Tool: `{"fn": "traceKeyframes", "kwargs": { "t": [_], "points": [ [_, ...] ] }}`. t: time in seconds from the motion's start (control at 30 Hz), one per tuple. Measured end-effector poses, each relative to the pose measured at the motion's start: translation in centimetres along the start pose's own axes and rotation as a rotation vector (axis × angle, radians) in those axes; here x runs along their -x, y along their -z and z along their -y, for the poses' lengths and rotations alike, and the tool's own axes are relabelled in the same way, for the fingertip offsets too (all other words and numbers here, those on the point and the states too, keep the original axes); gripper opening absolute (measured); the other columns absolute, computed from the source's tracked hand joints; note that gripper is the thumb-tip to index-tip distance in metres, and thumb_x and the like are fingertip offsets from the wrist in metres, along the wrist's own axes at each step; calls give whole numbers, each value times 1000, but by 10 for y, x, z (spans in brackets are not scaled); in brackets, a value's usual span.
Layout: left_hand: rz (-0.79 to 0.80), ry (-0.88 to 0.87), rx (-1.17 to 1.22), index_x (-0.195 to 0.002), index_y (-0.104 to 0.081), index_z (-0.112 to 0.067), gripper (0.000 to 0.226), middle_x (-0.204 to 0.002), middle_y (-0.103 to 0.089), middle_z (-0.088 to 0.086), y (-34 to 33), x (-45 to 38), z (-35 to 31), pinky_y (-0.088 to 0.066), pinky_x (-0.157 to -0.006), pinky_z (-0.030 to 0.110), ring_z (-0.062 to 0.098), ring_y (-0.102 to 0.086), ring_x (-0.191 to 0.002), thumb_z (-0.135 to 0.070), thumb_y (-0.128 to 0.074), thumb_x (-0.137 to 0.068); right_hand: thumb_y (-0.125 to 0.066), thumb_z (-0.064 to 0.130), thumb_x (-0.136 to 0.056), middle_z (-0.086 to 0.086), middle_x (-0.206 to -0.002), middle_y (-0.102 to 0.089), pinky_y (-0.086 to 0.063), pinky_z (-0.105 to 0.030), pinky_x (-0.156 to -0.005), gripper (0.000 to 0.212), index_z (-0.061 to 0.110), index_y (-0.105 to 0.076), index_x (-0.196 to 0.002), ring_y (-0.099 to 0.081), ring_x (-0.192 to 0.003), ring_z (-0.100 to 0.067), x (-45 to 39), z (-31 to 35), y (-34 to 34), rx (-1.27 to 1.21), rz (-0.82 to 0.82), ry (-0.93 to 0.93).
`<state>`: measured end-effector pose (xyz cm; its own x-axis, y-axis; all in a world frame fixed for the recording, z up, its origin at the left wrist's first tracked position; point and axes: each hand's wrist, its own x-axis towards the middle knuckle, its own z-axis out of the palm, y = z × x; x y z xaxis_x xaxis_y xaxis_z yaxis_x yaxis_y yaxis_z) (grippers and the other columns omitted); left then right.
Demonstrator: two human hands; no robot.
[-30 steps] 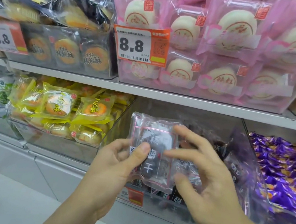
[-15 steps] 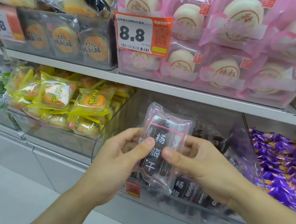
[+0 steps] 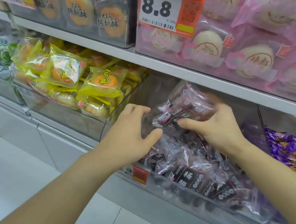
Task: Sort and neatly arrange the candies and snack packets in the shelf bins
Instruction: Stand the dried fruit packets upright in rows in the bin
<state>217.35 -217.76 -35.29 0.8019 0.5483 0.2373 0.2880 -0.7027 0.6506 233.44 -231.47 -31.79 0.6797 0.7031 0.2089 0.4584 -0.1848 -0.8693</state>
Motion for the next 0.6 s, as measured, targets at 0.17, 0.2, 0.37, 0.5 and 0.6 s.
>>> {"fn": "traceKeyframes", "kwargs": {
  "t": [0.17, 0.2, 0.37, 0.5, 0.6],
  "points": [
    [206, -39, -306, -152, -27, -13, 75, -159, -24, 8, -16, -15, 7, -21, -118, 39, 23, -20, -148, -54, -50, -93, -90, 20, -67, 10, -101, -65, -44, -2, -64, 60, 30, -53, -113, -65, -80, -5, -41, -10, -16, 292, -53, 45],
    [234, -53, -361, -153, -26, -14, 74, -160, -25, 7, -16, -17, 7, -20, -118, 39, 22, -18, -149, -55, -46, -94, -90, 20, -68, 12, -103, -61, -43, -4, -68, 62, 28, -54, -118, -62, -84, -4, -49, -10, -18, 308, -55, 32],
    [342, -41, -385, -147, -37, -22, 66, -143, -46, 0, -16, -24, 5, -25, -110, 42, 19, -33, -139, -57, -45, -93, -84, 44, -72, 6, -110, -68, -50, -30, -88, 50, 19, -62, -108, -65, -95, -15, -97, -35, -32, 309, 8, -237],
    [384, -38, -381, -143, -41, -24, 62, -141, -48, 0, -14, -28, 7, -26, -108, 42, 18, -36, -136, -60, -44, -92, -87, 35, -72, 7, -111, -69, -48, -38, -101, 68, 18, -57, -130, -66, -104, -15, -116, -40, -45, 303, 116, -205],
    [406, -42, -376, -144, -41, -25, 63, -146, -45, -1, -14, -29, 8, -24, -110, 41, 17, -34, -139, -60, -44, -92, -90, 33, -68, 0, -146, -50, -38, -29, -107, 99, 18, -37, -150, -49, -132, -22, -120, -37, -63, 433, 130, -186]
  ]
}}
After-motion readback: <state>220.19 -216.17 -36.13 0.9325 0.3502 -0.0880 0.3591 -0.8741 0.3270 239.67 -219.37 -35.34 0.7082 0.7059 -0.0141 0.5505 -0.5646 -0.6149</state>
